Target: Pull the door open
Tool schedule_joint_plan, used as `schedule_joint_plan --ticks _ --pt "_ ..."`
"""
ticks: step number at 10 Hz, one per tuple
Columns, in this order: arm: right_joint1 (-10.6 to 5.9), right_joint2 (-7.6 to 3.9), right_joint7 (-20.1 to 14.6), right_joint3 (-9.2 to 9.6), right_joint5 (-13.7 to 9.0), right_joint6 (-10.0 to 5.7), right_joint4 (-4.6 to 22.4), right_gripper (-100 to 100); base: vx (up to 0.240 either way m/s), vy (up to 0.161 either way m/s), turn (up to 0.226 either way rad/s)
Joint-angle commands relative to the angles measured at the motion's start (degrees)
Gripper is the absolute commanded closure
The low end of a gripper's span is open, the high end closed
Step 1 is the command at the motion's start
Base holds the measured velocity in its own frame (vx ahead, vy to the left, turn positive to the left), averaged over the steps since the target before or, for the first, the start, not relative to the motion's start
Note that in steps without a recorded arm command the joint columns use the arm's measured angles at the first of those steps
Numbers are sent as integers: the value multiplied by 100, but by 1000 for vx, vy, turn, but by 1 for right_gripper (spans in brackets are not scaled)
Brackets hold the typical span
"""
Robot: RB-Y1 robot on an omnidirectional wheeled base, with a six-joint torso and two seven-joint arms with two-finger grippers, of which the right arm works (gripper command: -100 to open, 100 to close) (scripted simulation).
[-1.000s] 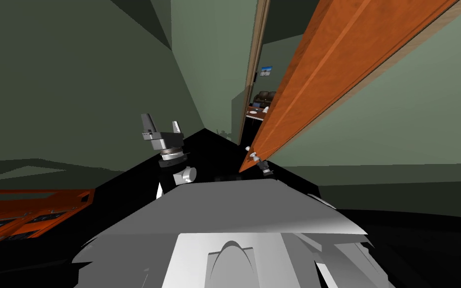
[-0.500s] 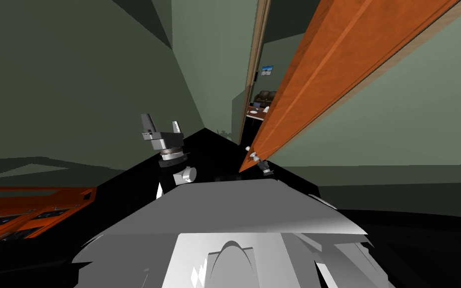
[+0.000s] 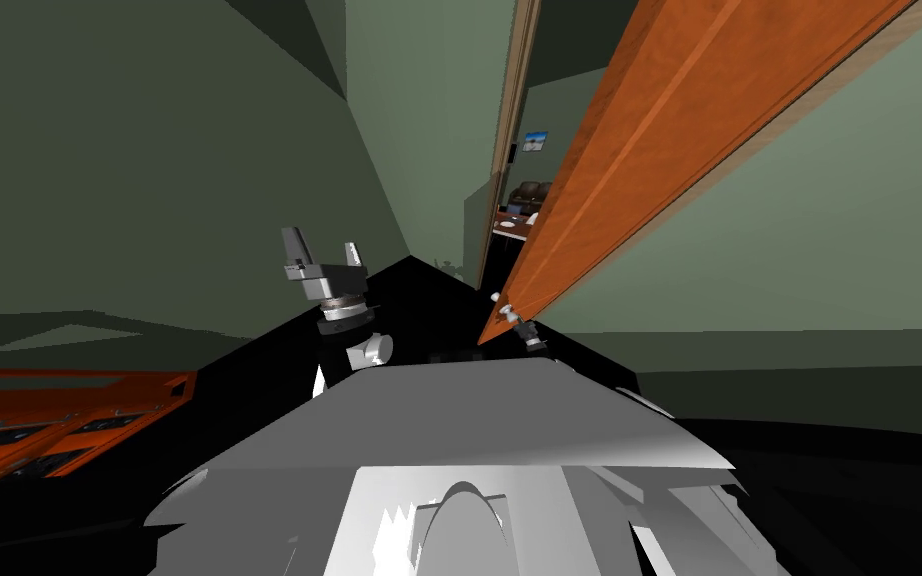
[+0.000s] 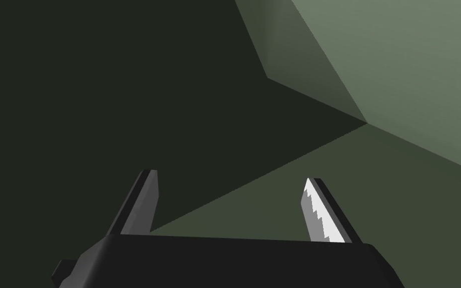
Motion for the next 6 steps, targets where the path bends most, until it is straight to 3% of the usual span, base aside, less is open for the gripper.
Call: schedule_joint_plan --ticks 1,6 --pt "74 126 -8 170 94 -92 -66 -100 -20 -18 34" --pt "77 120 -22 186 99 -110 -59 -100 -14 -9 8"
